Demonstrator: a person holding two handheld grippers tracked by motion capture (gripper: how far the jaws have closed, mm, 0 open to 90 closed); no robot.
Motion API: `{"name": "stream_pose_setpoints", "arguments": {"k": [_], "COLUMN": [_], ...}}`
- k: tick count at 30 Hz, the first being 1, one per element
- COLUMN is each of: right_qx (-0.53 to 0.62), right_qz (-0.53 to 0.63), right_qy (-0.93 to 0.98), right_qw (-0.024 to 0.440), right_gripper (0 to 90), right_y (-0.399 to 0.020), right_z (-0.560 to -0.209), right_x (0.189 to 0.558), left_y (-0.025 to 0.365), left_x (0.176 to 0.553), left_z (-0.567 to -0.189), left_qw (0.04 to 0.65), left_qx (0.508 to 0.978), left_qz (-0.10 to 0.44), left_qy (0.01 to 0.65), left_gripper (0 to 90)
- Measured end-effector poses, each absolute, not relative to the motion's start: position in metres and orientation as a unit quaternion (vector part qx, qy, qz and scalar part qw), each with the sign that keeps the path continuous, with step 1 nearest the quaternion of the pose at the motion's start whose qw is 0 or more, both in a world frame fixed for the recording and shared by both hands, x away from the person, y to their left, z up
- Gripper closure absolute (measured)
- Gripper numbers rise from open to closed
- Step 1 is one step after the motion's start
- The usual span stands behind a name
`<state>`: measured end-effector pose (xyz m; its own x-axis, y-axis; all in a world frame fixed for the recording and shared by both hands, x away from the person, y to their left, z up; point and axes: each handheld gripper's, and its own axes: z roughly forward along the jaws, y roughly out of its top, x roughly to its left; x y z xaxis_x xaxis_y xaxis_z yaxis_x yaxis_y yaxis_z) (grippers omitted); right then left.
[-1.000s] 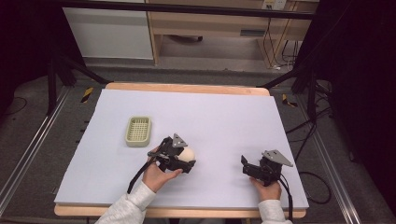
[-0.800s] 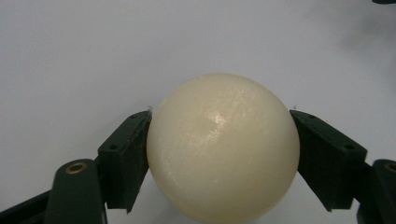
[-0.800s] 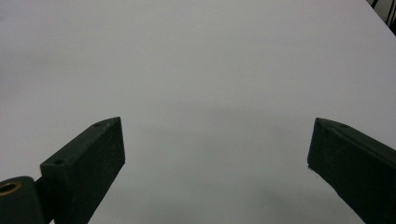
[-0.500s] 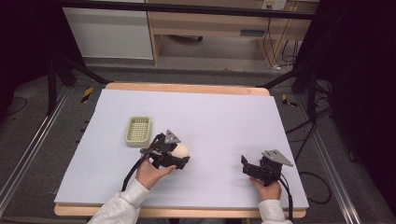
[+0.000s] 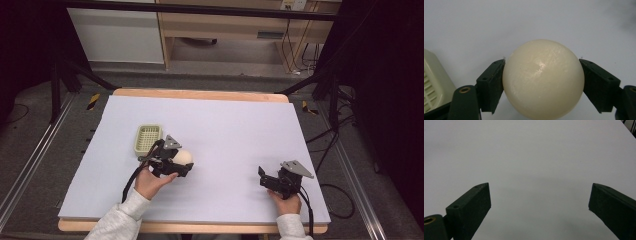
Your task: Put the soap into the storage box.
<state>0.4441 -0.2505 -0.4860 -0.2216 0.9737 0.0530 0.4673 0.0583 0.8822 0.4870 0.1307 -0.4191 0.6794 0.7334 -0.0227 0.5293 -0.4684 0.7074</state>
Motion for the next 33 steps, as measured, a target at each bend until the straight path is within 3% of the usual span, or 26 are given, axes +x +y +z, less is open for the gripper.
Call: {"name": "stream_pose_setpoints", "arguments": {"k": [33], "right_qx": [0.546], "right_qz": [0.416], "right_qy": [0.662], "right_qw": [0.302], "right_gripper": [4.7], "right_y": [-0.25], "right_z": [-0.486], "right_x": [0.444], "left_y": [0.192], "left_x": [0.515], "left_z": [-0.407], "left_qw": [0.366], "left_qx": [0.797], "left_qz": [0.17], "left_qy": [0.449], "left_gripper": [24.1]}}
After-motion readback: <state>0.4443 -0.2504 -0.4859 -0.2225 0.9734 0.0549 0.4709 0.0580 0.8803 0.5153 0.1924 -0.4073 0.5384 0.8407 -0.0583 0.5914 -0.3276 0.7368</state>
